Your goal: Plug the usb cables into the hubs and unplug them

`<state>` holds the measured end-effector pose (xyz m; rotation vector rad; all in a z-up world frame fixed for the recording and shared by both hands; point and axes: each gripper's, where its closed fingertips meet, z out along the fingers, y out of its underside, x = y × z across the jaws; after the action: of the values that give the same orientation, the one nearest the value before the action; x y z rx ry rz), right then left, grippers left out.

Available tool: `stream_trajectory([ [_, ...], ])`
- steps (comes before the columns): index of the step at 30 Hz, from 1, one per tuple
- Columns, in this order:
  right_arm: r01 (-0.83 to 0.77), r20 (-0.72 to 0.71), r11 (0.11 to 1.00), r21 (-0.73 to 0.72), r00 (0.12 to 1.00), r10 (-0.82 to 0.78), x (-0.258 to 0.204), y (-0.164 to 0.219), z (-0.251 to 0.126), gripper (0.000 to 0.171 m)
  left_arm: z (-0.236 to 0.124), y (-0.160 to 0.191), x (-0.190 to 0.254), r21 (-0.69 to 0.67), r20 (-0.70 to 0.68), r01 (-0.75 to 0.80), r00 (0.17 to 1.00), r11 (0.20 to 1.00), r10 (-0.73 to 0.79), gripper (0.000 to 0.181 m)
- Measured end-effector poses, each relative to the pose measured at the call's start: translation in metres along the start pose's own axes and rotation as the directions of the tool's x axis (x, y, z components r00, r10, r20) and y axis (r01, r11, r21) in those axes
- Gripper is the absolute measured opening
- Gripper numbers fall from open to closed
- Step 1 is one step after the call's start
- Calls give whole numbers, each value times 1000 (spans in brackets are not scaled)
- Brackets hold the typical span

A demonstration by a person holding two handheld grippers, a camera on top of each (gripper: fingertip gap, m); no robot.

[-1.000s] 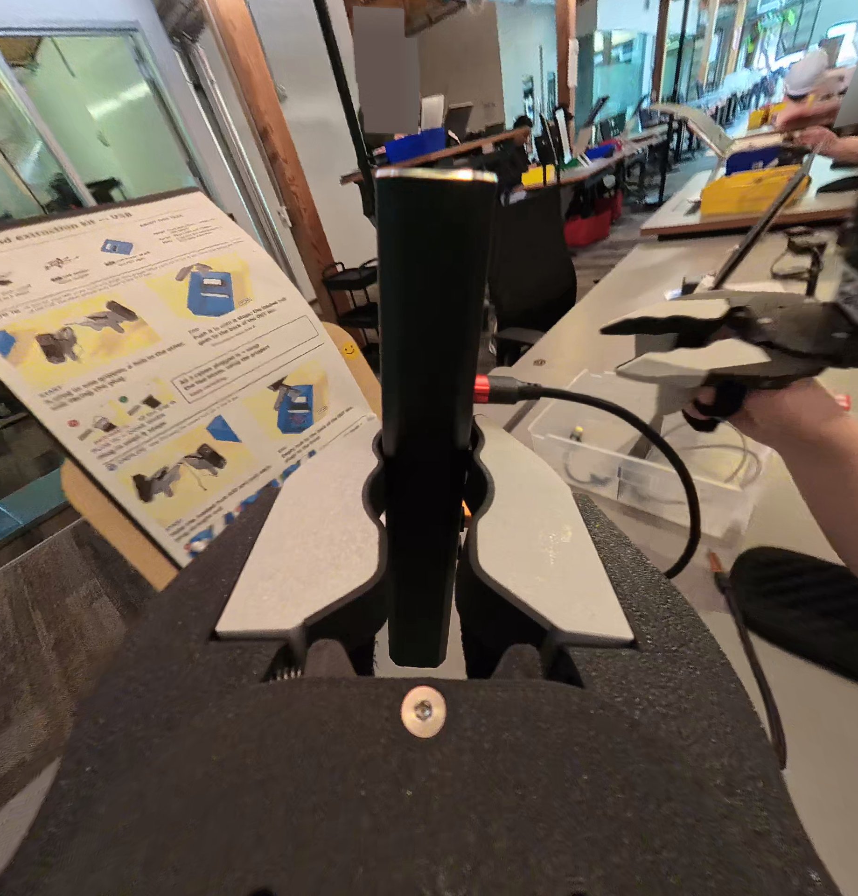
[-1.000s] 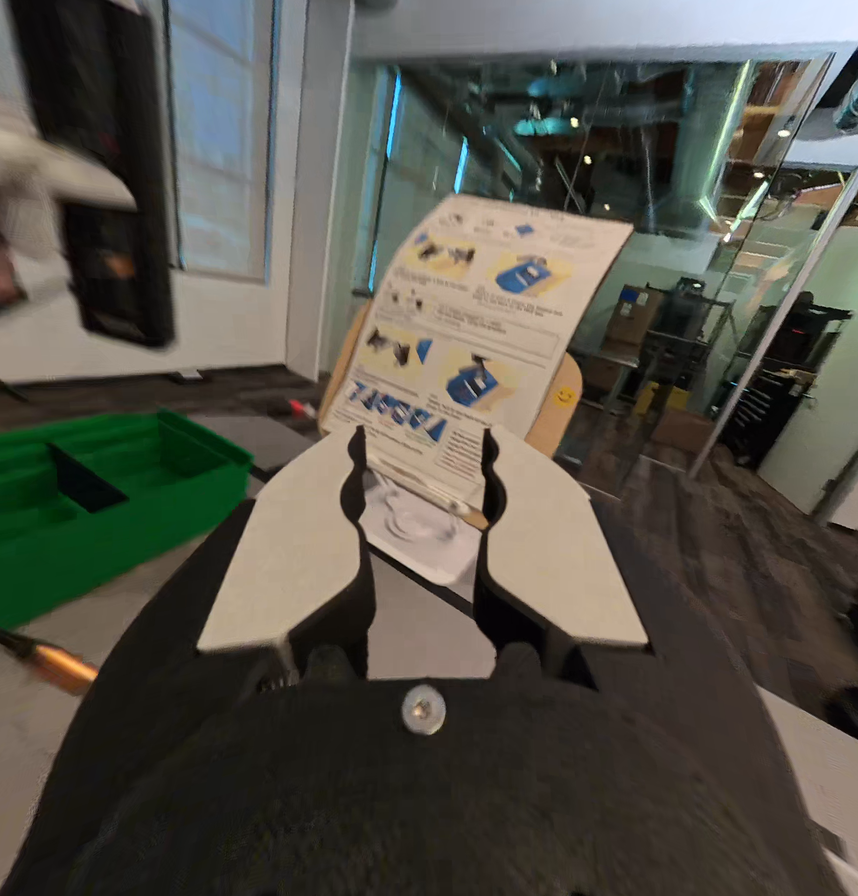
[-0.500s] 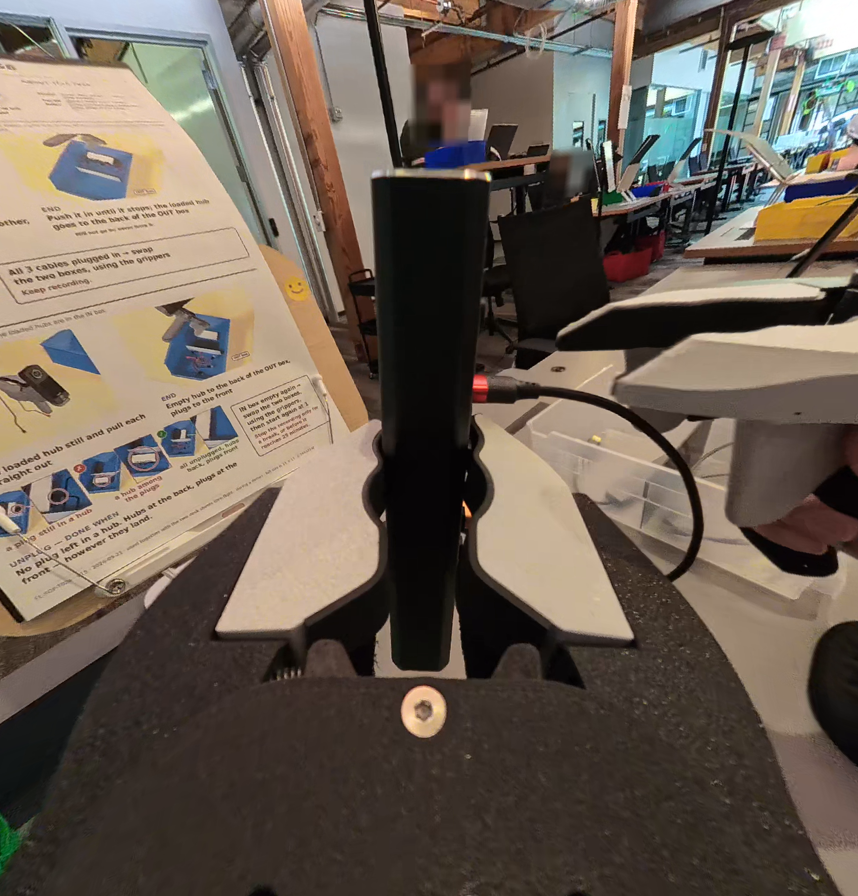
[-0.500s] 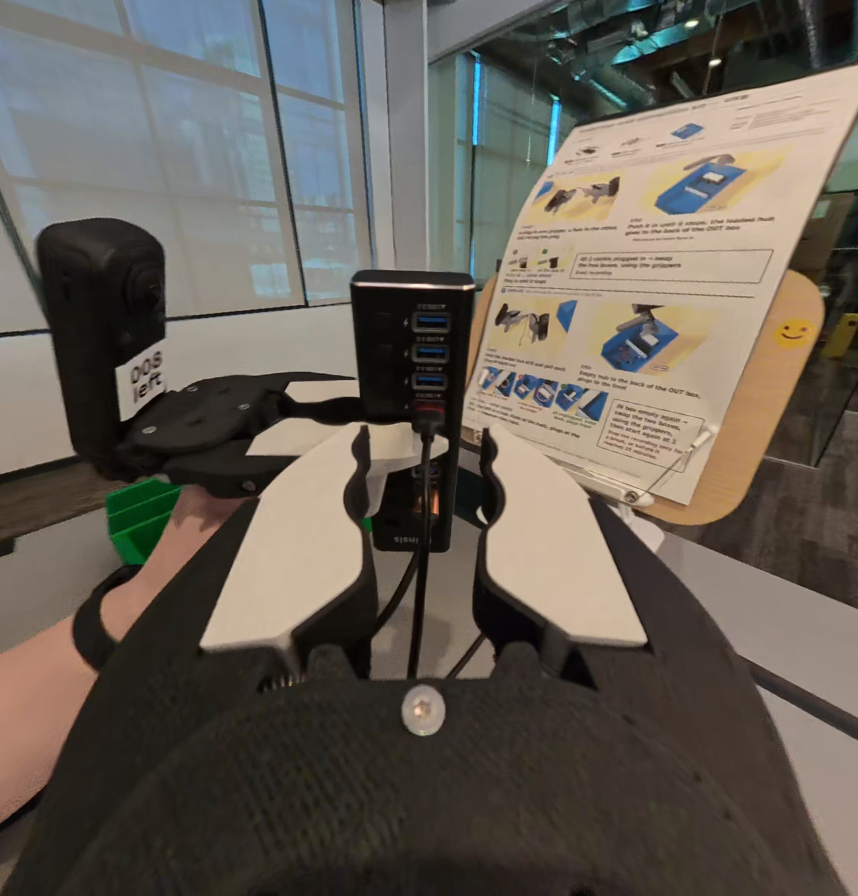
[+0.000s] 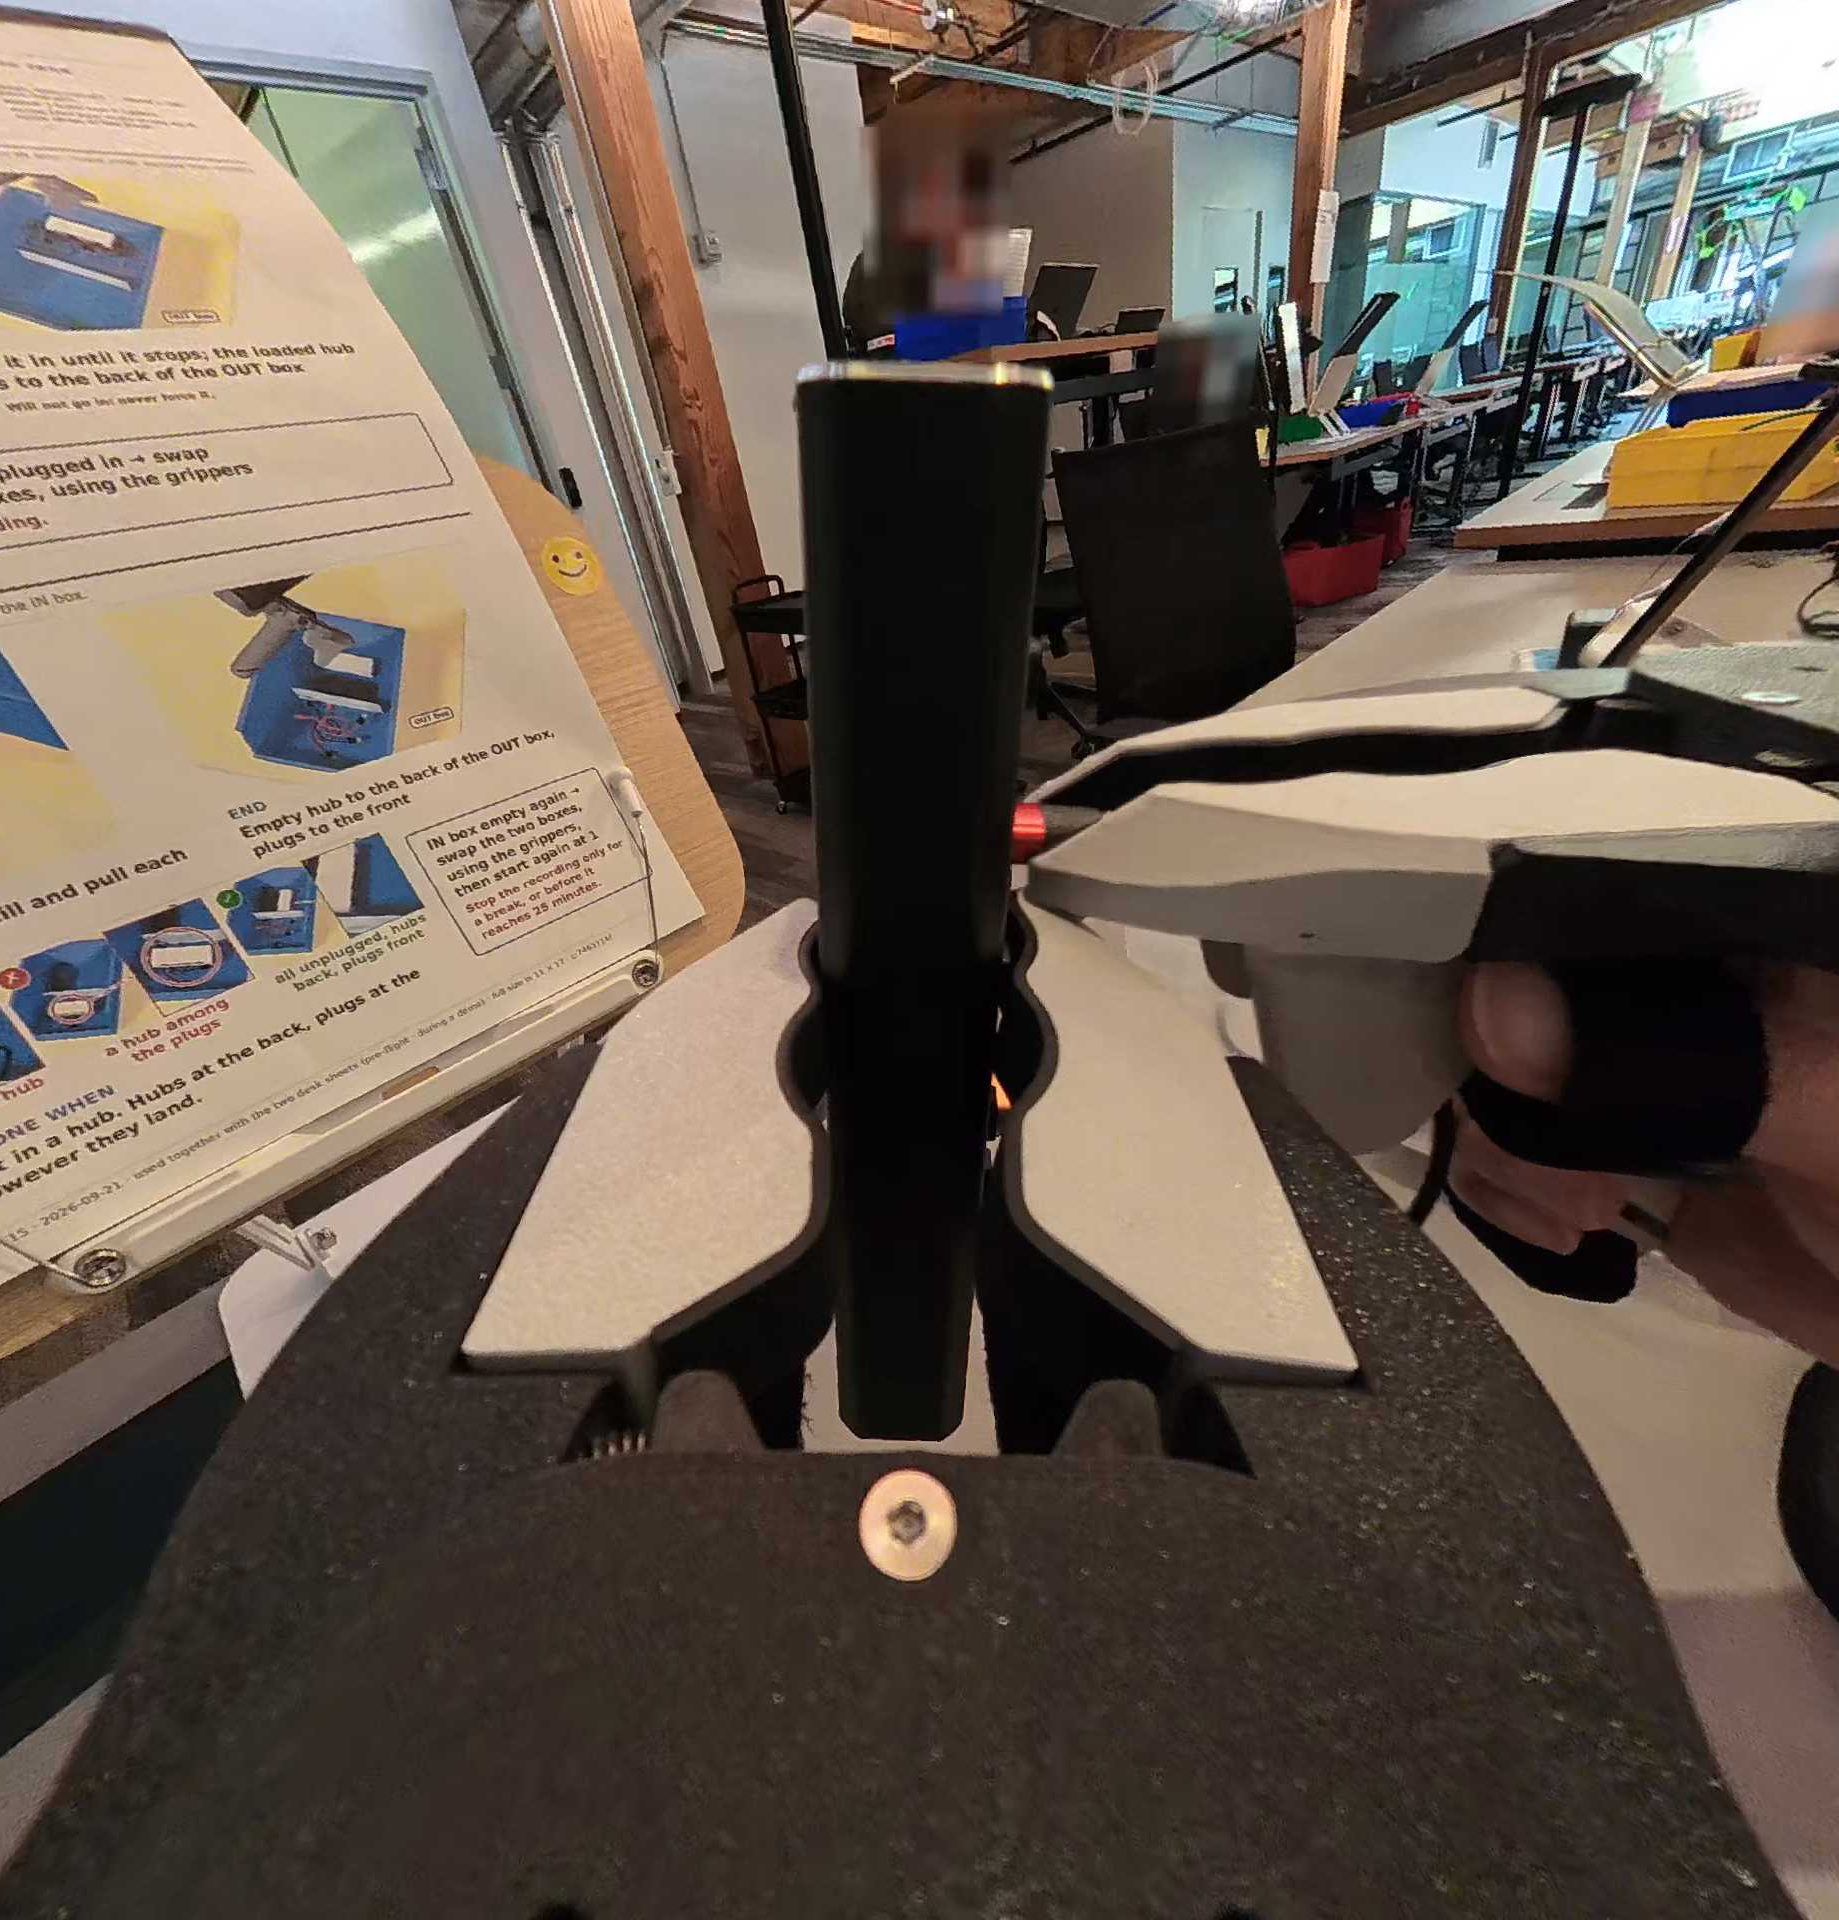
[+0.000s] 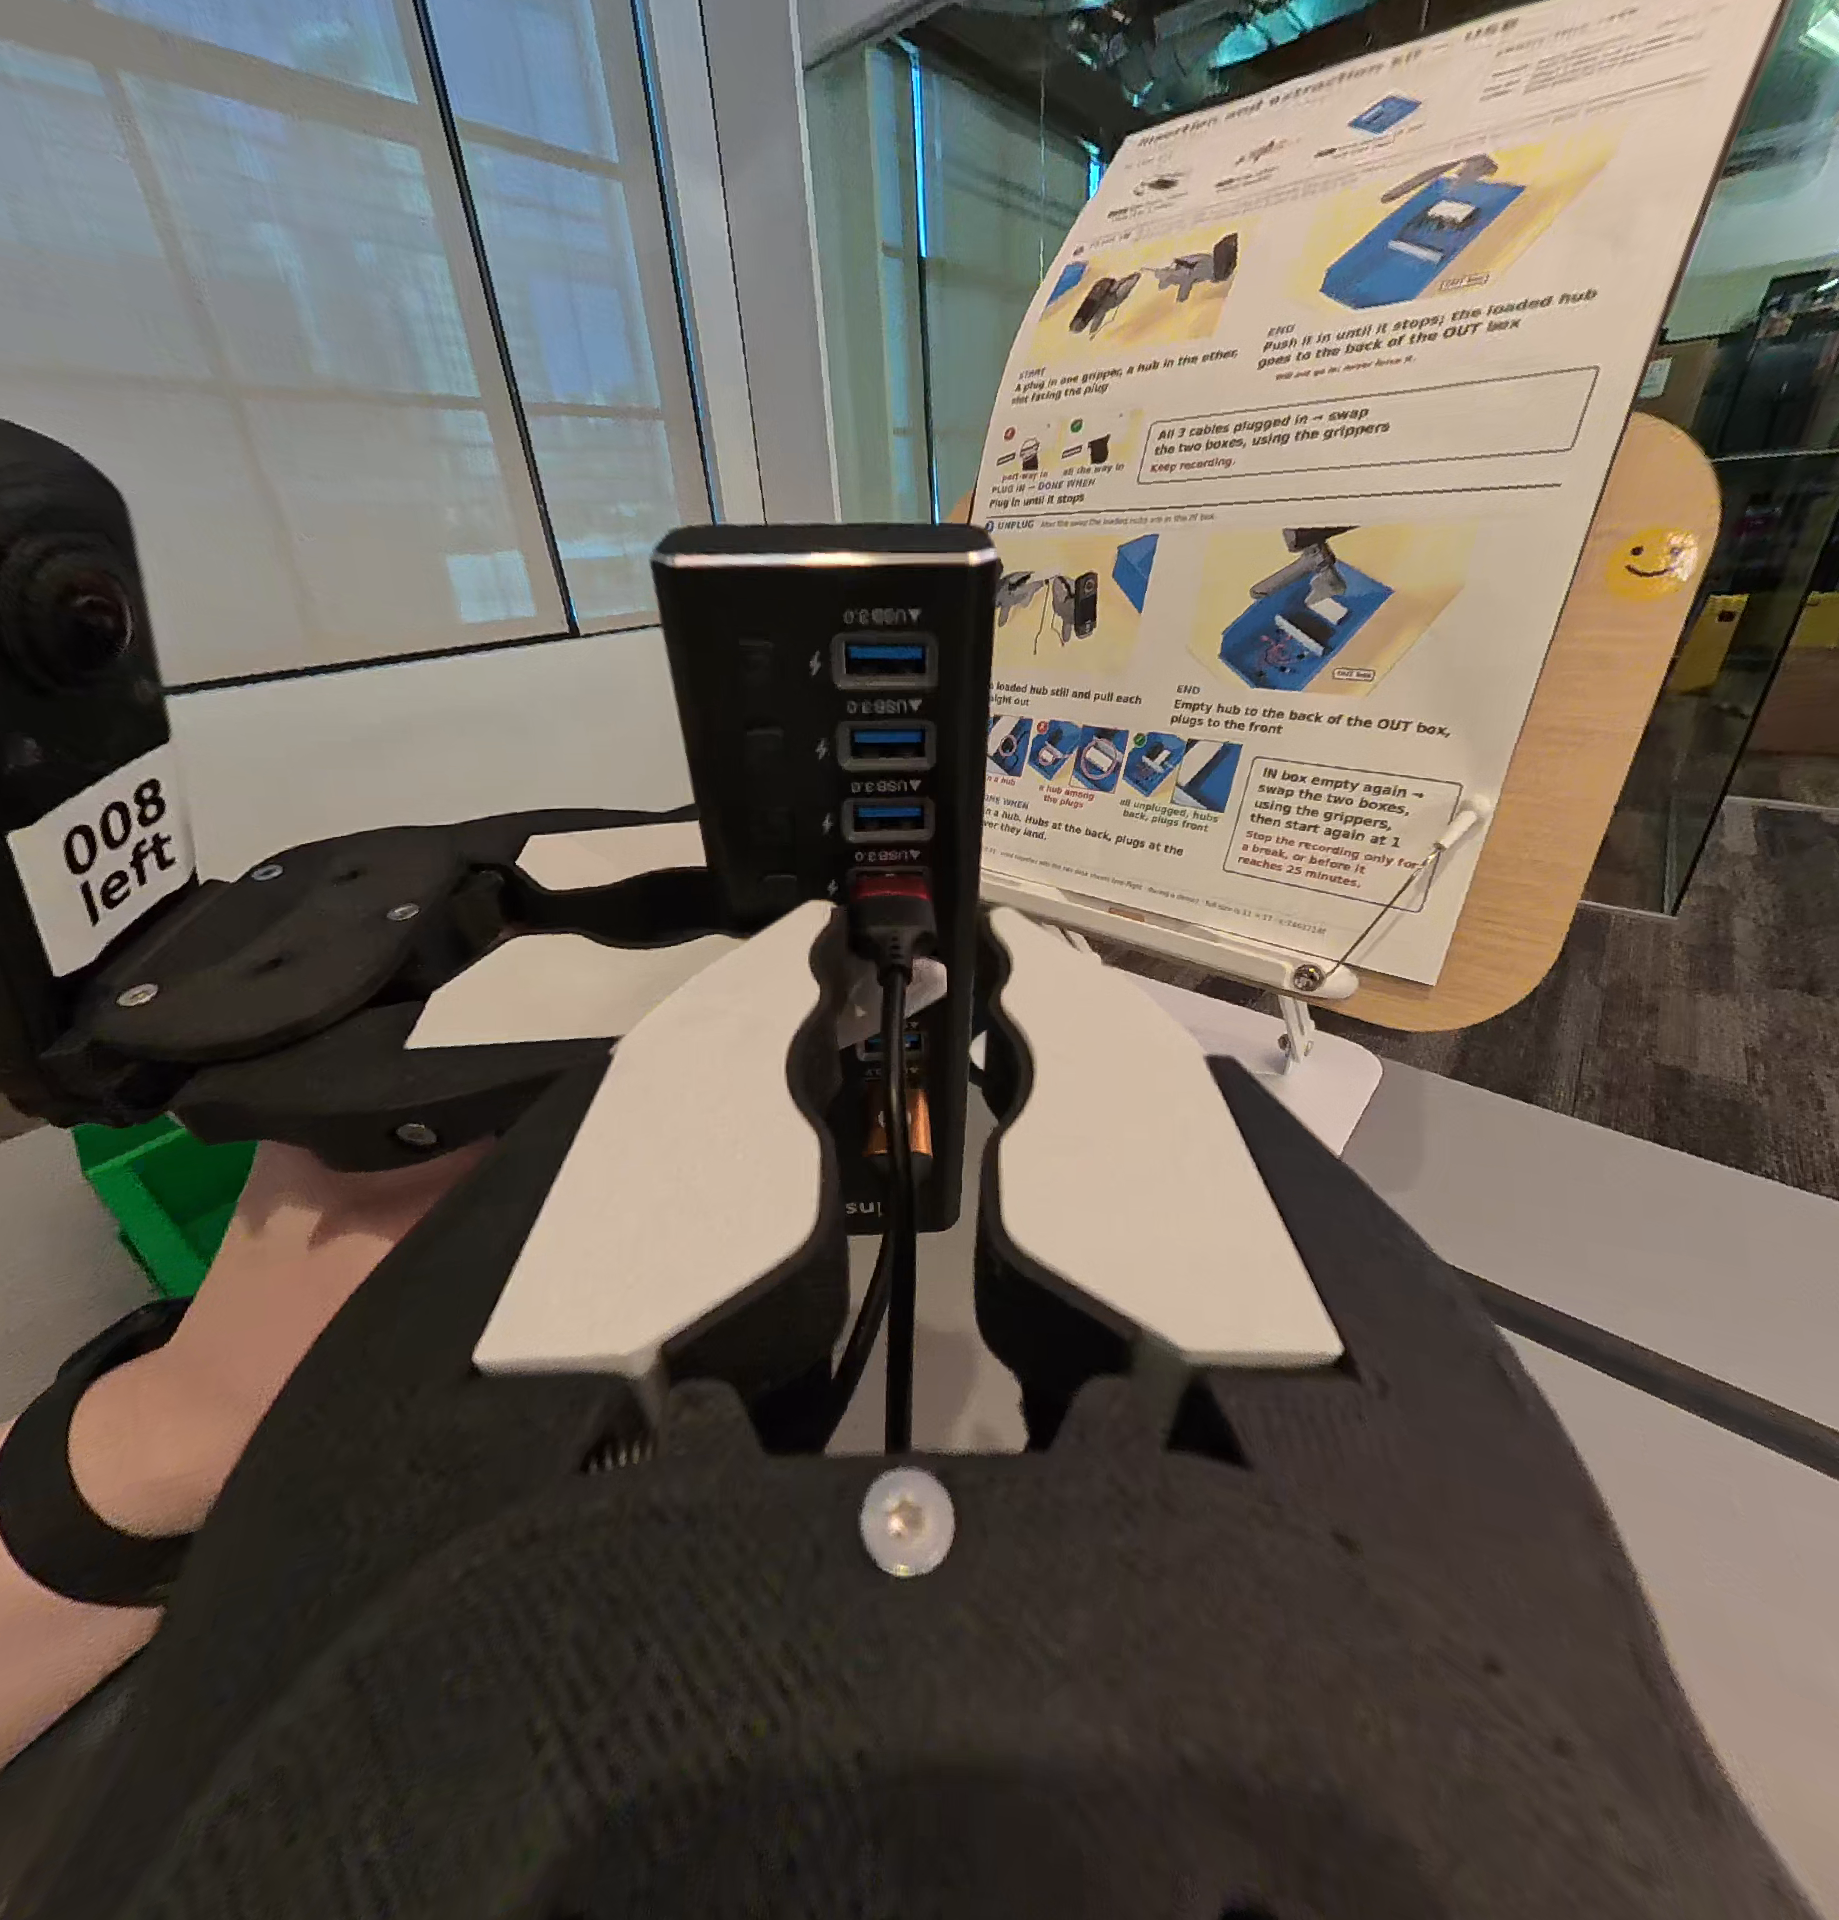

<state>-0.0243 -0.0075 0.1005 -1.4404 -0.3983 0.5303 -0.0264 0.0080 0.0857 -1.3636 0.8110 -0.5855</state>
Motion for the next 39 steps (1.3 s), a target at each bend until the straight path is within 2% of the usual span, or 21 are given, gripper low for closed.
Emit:
stream_trajectory([
  [3, -8, 23, 1000, 5, 1000, 8, -2, 1, 0, 16, 1, 1, 1, -3, 1, -8, 1000, 1000, 8, 28],
  [17, 52, 32, 997, 51, 998, -54, -3, -1, -2, 15, 0, 0, 3, -4, -28, -7, 1000, 1000, 7, 28],
  [26, 96, -44, 990, 101, 995, -92, -7, -4, -5, 15, -1, -2, 3, 1, 10, -11, 1000, 1000, 11, 29],
  [29, 81, -41, 992, 93, 996, -77, -6, -3, -4, 16, -1, -2, 3, -8, -3, 4, 1000, 1000, -4, 29],
  [33, 132, 5, 987, 89, 991, -133, -10, -8, -5, 16, -4, -6, 5, -1, -68, 42, 997, 999, -42, 29],
  [39, 74, -2, 993, 92, 997, -74, -11, -10, -7, 16, -6, -10, 6, -6, -47, 52, 998, 999, -52, 29],
])
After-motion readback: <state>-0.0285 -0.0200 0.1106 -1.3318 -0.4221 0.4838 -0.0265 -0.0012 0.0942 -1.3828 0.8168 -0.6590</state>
